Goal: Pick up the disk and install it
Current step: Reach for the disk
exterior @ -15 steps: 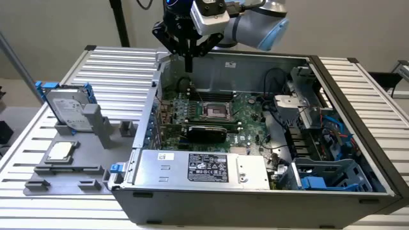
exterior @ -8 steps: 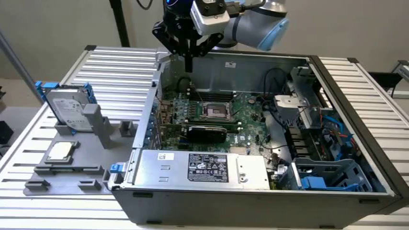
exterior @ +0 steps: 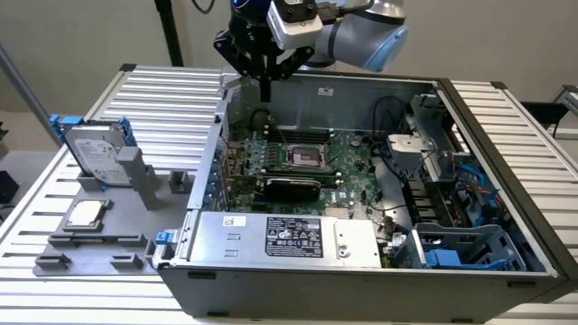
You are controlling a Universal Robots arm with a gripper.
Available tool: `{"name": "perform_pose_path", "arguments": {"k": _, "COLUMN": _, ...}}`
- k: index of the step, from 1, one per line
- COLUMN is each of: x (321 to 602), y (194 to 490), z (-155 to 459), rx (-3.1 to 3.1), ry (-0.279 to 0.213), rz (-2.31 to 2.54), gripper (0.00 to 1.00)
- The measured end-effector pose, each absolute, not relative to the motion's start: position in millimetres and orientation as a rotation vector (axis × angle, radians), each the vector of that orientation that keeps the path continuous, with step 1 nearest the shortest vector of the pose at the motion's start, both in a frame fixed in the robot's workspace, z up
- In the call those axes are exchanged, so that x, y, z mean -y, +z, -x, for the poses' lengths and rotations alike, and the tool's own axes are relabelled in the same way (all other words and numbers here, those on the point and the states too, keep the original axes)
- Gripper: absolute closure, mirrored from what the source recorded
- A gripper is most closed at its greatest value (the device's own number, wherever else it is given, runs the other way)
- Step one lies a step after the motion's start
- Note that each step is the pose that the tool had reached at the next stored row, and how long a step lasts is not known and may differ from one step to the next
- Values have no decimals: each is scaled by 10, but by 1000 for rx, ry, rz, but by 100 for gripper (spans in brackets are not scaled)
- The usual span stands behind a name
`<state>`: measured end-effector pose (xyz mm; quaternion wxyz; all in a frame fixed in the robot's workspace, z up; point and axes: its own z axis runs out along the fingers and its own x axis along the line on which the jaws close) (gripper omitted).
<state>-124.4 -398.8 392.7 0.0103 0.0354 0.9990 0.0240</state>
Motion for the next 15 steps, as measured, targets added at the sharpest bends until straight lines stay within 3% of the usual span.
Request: {"name": "perform_pose_path", "arguments": {"k": 15, "x": 3991, "y": 3918, "z": 1911, "rx": -3121, "ry": 75, "rz": -111, "gripper": 89}}
